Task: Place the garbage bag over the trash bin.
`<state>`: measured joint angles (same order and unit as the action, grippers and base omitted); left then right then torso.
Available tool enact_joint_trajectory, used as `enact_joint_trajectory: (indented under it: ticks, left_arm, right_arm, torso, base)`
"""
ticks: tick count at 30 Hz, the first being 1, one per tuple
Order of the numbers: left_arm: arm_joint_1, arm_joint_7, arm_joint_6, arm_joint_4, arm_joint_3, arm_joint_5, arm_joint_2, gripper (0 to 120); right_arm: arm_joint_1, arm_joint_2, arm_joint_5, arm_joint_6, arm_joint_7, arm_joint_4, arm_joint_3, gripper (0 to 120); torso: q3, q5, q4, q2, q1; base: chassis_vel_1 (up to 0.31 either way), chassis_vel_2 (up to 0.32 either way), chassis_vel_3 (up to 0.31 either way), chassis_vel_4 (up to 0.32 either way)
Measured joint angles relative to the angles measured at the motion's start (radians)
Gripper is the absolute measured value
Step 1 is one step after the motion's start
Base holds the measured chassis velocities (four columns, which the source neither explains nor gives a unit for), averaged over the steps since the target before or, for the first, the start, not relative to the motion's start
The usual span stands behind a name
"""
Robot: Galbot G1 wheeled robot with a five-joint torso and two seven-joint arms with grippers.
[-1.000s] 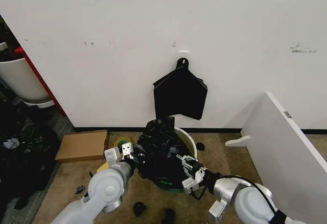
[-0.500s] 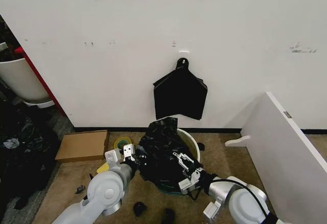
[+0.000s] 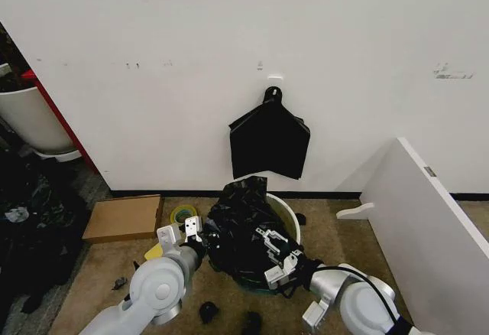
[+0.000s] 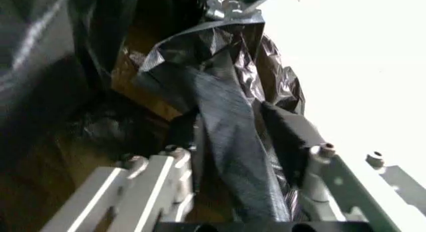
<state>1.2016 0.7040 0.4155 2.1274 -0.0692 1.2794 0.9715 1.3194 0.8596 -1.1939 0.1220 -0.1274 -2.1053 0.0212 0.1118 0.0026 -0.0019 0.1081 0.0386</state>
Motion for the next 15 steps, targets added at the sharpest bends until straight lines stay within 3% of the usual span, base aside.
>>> enact_joint_trajectory:
  ticks: [5, 8, 10, 13, 14, 15]
  left_arm:
    - [0.0, -0.006, 0.001, -0.003, 0.001, -0.003, -0.009, 4]
    - [0.0, -0.016, 0.001, -0.01, 0.002, -0.021, -0.013, 4]
    - [0.0, -0.04, -0.001, -0.022, 0.005, -0.076, -0.021, 4]
    - [0.008, -0.085, -0.01, -0.032, 0.005, -0.181, -0.037, 4]
    - [0.008, -0.085, -0.01, -0.032, 0.005, -0.181, -0.037, 4]
    - [0.011, -0.104, -0.018, -0.035, 0.006, -0.223, -0.043, 4]
  right_arm:
    - [-0.001, -0.007, 0.083, 0.016, 0.005, 0.002, -0.002, 7]
    - [-0.001, -0.014, 0.146, 0.025, 0.001, -0.001, -0.002, 0]
    - [0.006, -0.023, 0.312, 0.025, -0.021, -0.018, 0.003, 0]
    - [0.027, -0.06, 0.671, -0.041, -0.076, -0.075, 0.01, 0]
    - [0.027, -0.06, 0.671, -0.041, -0.076, -0.075, 0.01, 0]
    - [0.037, -0.074, 0.792, -0.083, -0.081, -0.104, 0.015, 0]
  torso:
    - [0.0, 0.0, 0.0, 0.0, 0.0]
    - [0.0, 0.0, 0.0, 0.0, 0.0]
    - [0.0, 0.0, 0.0, 0.0, 0.0]
    - [0.0, 0.0001, 0.0001, 0.0, 0.0]
    - [0.0, 0.0001, 0.0001, 0.0, 0.0]
    - [0.0, 0.0, -0.0001, 0.0, 0.0]
  base:
    - [0.0, 0.0, 0.0, 0.0]
    - [0.0, 0.0, 0.0, 0.0]
    - [0.0, 0.0, 0.0, 0.0]
    - [0.0, 0.0, 0.0, 0.0]
    - [0.0, 0.0, 0.0, 0.0]
    - [0.0, 0.0, 0.0, 0.0]
